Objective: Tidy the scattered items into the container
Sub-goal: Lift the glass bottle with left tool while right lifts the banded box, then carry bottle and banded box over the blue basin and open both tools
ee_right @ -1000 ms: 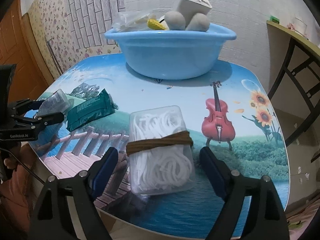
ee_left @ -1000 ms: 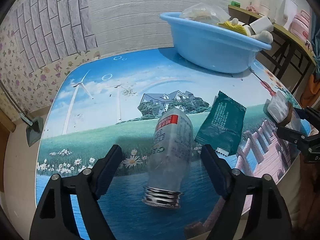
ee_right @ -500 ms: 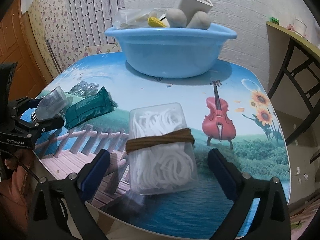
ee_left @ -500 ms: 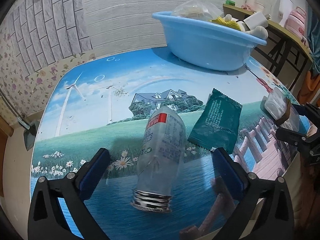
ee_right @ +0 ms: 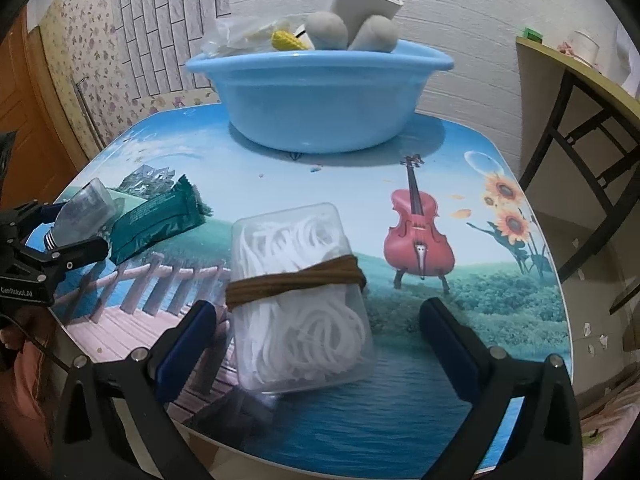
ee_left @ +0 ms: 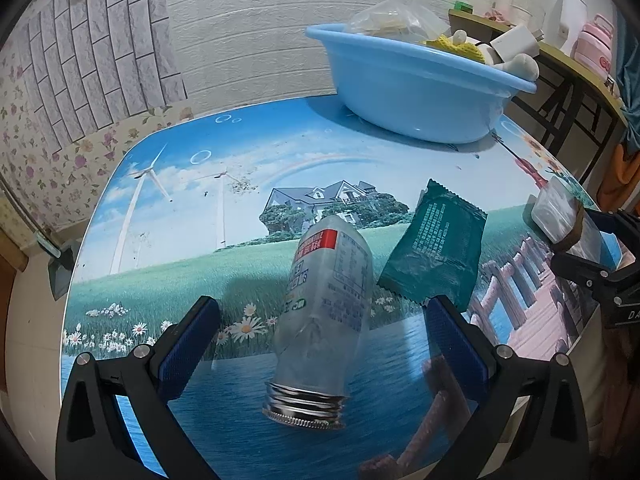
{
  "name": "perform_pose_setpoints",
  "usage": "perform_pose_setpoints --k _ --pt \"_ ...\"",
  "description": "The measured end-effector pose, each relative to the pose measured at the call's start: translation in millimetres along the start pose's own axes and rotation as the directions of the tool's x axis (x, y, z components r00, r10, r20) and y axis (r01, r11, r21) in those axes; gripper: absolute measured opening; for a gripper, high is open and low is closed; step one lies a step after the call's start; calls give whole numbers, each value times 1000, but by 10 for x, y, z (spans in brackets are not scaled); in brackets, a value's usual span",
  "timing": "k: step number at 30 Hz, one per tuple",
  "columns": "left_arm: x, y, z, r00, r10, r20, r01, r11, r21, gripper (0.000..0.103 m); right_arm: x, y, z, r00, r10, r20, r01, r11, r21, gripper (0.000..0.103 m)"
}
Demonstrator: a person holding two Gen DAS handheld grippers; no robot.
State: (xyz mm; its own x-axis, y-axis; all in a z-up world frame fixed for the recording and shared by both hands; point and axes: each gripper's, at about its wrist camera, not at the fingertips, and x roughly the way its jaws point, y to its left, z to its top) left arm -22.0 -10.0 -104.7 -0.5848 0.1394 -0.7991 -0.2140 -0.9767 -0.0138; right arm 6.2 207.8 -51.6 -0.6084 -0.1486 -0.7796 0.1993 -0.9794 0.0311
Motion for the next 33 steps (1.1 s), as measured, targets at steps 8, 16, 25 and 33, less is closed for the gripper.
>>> perform_pose_setpoints --k 8,16,25,33 --pt "6 10 -7 1000 -1 2 1 1000 0 103 -3 -9 -6 1000 -10 2 10 1000 6 103" --pt "7 7 -13 1000 -1 3 1 1000 0 103 -3 -8 -9 1000 -10 3 10 1000 6 103" --pt "-88 -84 -2 998 -34 45 31 998 57 42 -35 9 0 998 50 40 -50 999 -3 57" --pt "-148 -54 57 998 -38 45 37 999 23 41 -148 -1 37 994 70 80 -72 997 18 56"
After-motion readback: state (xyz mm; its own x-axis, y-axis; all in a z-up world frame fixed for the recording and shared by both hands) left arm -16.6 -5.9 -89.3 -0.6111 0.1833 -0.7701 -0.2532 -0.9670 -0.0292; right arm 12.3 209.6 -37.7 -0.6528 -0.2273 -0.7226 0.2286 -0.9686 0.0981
